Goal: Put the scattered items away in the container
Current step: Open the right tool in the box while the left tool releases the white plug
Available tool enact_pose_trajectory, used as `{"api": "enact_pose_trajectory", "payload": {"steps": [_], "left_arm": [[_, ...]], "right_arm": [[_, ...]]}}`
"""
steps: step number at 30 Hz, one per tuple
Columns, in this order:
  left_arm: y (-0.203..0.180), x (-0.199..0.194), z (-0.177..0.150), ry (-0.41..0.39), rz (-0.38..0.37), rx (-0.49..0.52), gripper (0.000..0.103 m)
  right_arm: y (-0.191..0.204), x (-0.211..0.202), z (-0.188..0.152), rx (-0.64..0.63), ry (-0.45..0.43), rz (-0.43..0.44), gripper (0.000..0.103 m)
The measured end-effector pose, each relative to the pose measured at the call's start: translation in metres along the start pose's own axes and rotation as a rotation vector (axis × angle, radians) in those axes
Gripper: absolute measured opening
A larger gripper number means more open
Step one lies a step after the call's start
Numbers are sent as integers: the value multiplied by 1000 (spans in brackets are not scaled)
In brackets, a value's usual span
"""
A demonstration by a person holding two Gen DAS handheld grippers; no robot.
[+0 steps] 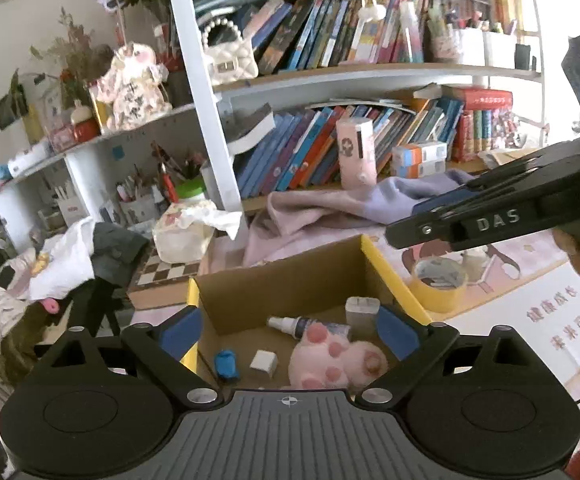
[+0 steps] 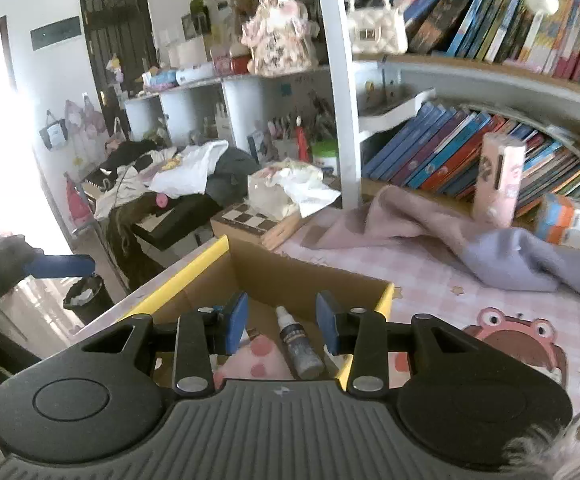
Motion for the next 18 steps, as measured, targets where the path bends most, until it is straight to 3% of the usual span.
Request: {"api": "enact_pose_trajectory", "payload": {"steps": [4,11,15,18], "left_arm": [[-6,-23,-8,-9,23,7,96],[-7,-58,-30,-22,24,-67,97],[-8,-67,-51,20,27,-104,98],[-9,-74,-67,43,32,-142,98]], "right_arm": [[12,-31,-11,-13,-35,-25,36],[36,-71,-39,-87,-76,-97,36],[58,-79,-68,-222,-40,-139,37],[66,-87,-88,-216,1,-118,40]]}}
Point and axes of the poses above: each gripper's, at about its wrist camera, not at the fingertips, and x roughly the way its jaws point, y to its left, z to its top, the point moved 1 cm from there along x, roughly the way its jaws point, and after that the axes turned 3 degrees about -y, right-handed, at the moved point
